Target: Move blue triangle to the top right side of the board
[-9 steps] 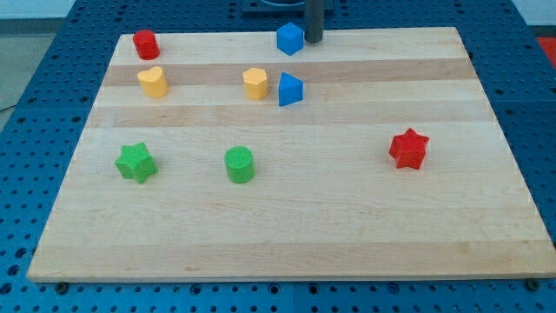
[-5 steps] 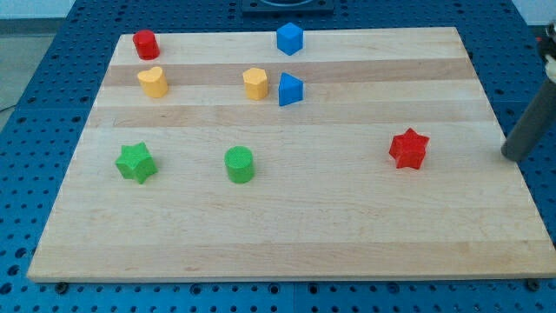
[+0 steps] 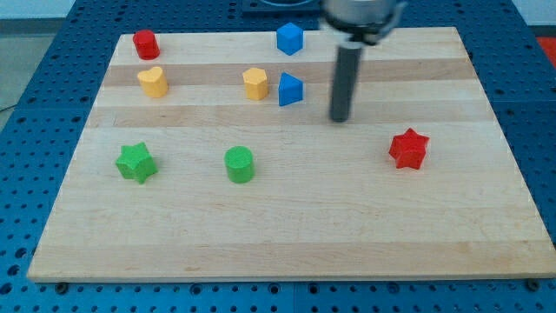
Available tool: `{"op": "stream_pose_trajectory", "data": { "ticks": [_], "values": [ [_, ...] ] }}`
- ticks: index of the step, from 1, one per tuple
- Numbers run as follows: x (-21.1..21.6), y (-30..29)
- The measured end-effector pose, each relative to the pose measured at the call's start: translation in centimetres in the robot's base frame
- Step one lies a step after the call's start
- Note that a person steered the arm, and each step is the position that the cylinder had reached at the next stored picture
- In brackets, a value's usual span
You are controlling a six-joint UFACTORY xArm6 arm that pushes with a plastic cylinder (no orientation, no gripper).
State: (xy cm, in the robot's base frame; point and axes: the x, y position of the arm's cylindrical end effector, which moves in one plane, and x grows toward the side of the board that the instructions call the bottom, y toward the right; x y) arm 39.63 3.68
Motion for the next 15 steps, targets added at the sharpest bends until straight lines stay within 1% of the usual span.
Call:
{"op": "stream_pose_trajectory", "data": {
  "ticks": [1,2,3,4,5,6,7,8,9,10,11,12,13,14,15],
  "values": [
    [0.3,-5.1],
    [-0.7,-8.4],
    [-3.8,-8.6],
    [-7.3,-4.3],
    [-10.2,2.1],
    [-9.7,1.4],
    [-6.4,-1.9],
    [-3.7,-2.6],
    [-3.1,-2.2],
    [-4.3,1.8],
    [-6.2,4.4],
    [-4.3,-1.2],
    [0.5,-3.6],
    [0.7,1.9],
    [-4.2,7.7]
  ]
}}
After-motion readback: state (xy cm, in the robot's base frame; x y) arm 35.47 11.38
